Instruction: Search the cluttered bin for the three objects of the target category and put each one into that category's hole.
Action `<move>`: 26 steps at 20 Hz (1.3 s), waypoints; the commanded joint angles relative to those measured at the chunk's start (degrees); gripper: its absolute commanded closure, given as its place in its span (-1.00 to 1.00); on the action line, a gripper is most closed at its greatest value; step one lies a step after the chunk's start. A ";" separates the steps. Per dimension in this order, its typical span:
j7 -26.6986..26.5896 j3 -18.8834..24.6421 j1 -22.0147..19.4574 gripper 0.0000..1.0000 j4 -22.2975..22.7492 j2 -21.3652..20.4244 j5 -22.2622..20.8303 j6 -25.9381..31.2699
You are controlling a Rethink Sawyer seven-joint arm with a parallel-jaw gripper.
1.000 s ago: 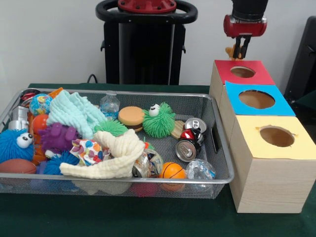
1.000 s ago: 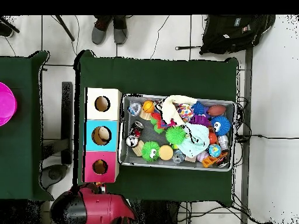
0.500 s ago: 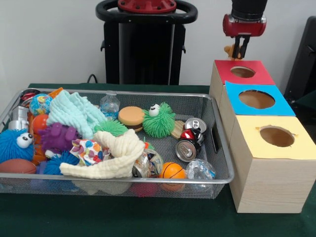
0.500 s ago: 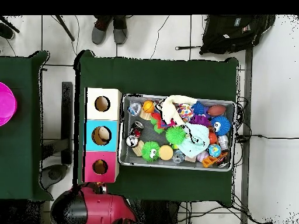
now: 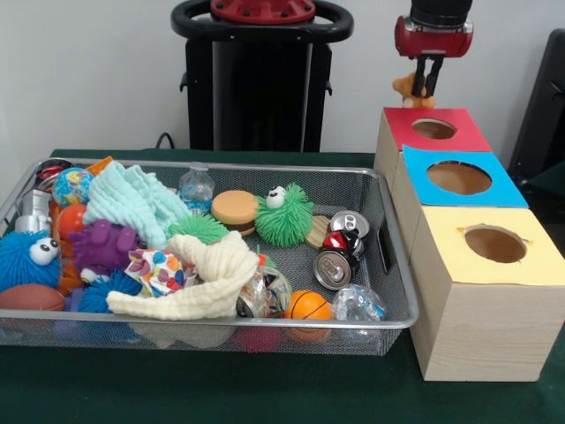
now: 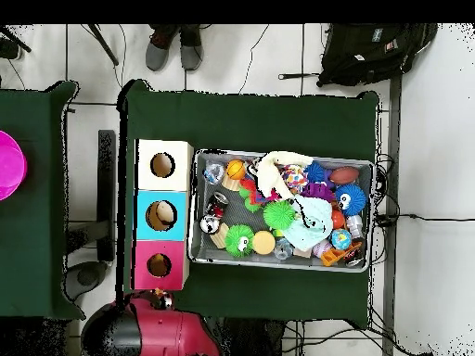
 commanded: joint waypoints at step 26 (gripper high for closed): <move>12.00 -1.48 -2.90 1.00 -7.72 -3.33 2.64 14.68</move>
